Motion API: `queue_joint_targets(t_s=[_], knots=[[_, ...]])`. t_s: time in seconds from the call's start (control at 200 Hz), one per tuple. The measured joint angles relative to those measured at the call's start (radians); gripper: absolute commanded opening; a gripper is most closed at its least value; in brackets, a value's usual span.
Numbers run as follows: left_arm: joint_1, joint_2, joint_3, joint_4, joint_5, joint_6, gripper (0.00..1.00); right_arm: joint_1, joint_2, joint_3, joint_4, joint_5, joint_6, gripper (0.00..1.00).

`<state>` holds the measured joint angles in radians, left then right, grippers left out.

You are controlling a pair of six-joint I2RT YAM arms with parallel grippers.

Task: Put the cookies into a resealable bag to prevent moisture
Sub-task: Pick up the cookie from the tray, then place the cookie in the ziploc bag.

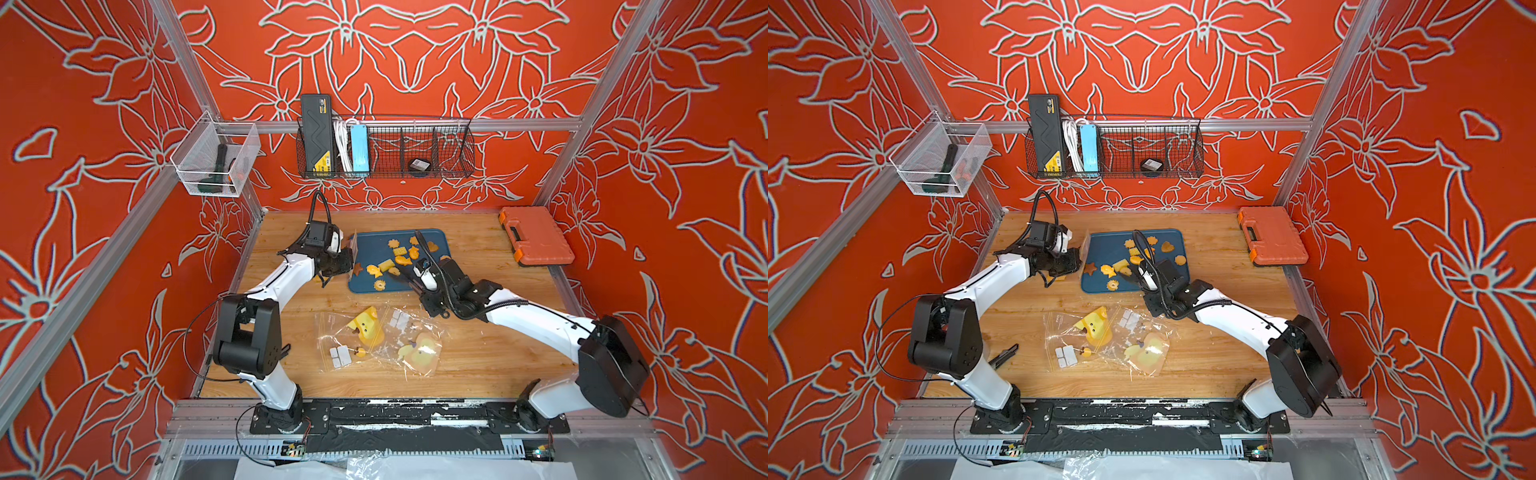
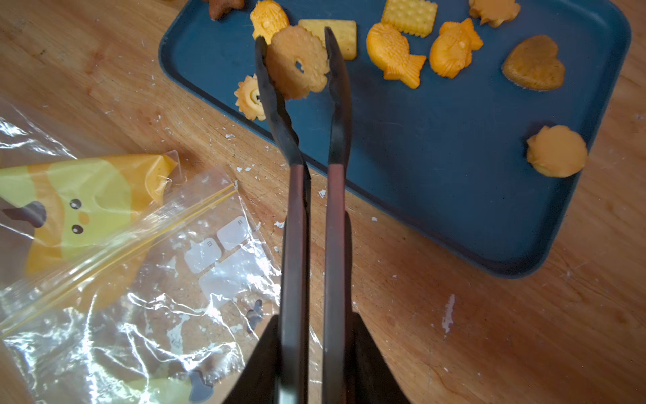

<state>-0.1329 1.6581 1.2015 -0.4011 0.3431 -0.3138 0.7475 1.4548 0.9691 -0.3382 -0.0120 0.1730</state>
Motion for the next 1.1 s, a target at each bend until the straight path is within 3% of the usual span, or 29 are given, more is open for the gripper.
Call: queue_joint_targets(t_s=[0.395,1.101], knots=[[-0.037,0.027,0.0,-0.001,0.029,0.012,0.0,0.012,0.008,0.232,-0.105,0.004,-0.034,0.19],[-0.039,0.032,0.0,-0.001,0.042,0.026,0.0,0.044,0.266,0.548,-0.222,0.013,-0.126,0.14]])
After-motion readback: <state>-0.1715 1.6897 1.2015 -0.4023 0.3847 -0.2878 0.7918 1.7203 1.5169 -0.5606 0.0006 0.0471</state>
